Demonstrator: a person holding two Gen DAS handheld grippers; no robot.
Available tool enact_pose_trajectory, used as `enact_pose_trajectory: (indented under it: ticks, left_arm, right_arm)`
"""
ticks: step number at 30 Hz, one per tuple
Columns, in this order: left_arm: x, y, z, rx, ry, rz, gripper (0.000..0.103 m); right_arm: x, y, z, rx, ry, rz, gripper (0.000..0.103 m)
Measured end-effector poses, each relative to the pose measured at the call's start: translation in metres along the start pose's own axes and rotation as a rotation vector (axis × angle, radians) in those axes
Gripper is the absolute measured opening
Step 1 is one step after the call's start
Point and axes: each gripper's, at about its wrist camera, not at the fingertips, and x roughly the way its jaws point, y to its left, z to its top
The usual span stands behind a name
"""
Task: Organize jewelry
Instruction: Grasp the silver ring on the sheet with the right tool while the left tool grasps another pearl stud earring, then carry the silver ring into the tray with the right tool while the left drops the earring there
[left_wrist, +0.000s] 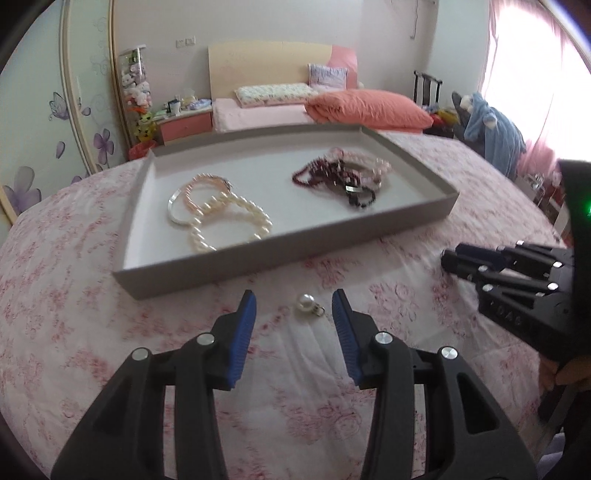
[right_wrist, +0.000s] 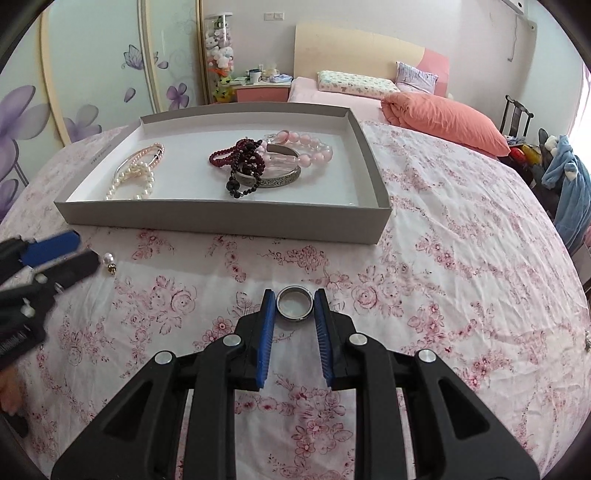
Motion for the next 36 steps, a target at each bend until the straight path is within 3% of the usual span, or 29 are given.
enact_pose_trajectory:
  ticks: [7,11,22,29,36]
  left_arm:
    - [0.014,-0.005,0.005,-0.020,0.035,-0.003,0.038]
    - [0.019,-0.009,0.007,-0.013,0.054,0.012,0.018]
    - [0.004,0.020,-0.007,-0.042,0.057,0.077,0.015]
    - [-0.010,0.037,-0.019,-0.073,0.052,0.028,0.015]
    - [-0.008,0.033,-0.019,-0.066,0.053,0.031,0.015]
  right_arm:
    - [0.001,-0.004,0.000,0.014,0.002,0.018,0.022]
    - [0.001,-0.004,0.000,0.014,0.002,0.017,0.023]
    - [0.001,0.018,0.001,-0.030,0.000,0.033,0.023]
    - [-0.001,0.028,0.001,-0.048,0.000,0.056,0.022]
    - [-0.001,0.027,0.000,-0.042,0.001,0.063,0.023]
